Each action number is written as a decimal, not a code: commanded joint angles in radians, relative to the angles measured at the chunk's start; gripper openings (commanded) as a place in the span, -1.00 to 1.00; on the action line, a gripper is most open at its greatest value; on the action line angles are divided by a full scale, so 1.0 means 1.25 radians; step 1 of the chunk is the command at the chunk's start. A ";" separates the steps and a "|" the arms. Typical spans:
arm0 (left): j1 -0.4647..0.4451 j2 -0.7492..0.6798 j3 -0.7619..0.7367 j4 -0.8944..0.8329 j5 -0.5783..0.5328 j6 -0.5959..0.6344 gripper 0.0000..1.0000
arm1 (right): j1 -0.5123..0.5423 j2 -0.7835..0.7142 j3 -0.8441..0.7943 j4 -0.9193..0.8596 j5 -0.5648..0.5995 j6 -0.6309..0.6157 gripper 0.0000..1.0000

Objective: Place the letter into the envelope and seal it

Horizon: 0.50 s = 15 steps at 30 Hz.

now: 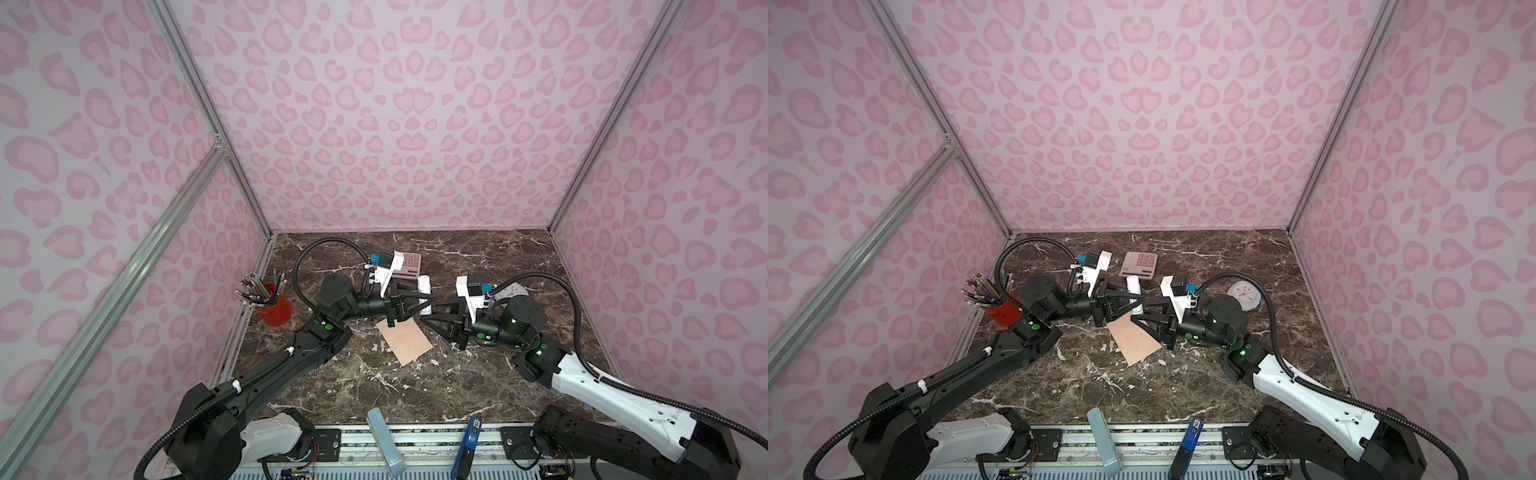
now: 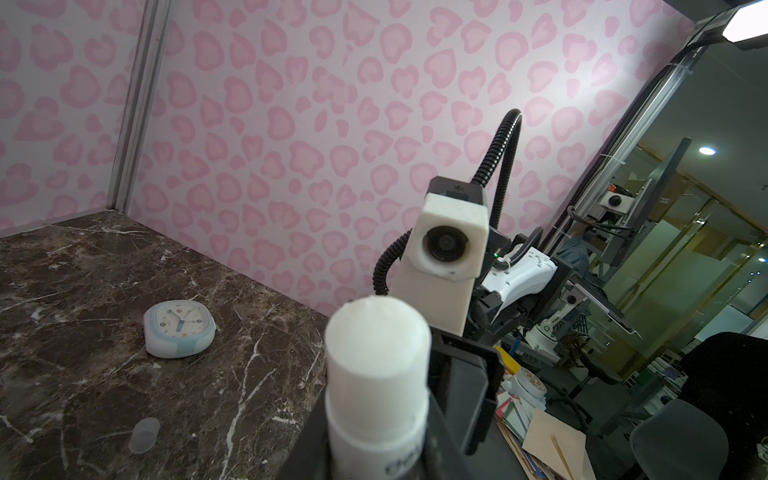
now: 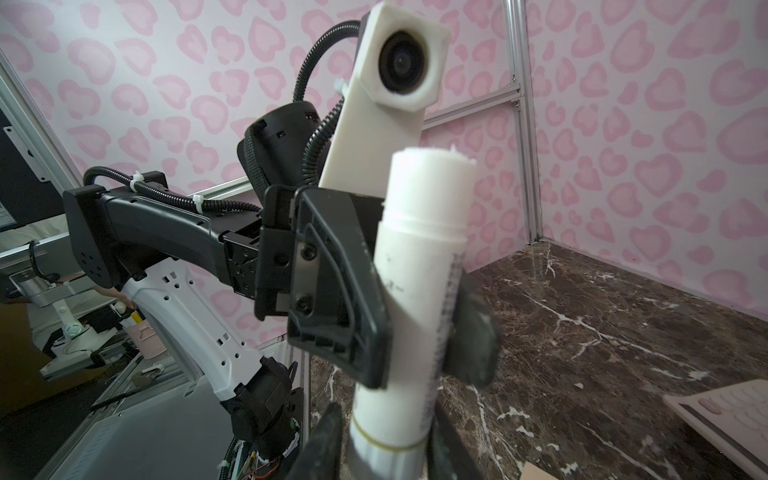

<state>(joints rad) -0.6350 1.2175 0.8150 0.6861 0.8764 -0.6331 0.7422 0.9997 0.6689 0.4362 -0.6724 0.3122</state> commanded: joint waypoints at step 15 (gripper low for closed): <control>-0.034 -0.034 0.002 -0.137 -0.230 0.107 -0.92 | 0.008 -0.009 0.055 -0.091 0.191 -0.038 -0.63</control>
<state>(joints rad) -0.6697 1.1831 0.8131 0.6018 0.7048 -0.5465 0.7448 0.9970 0.7189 0.3264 -0.5625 0.3004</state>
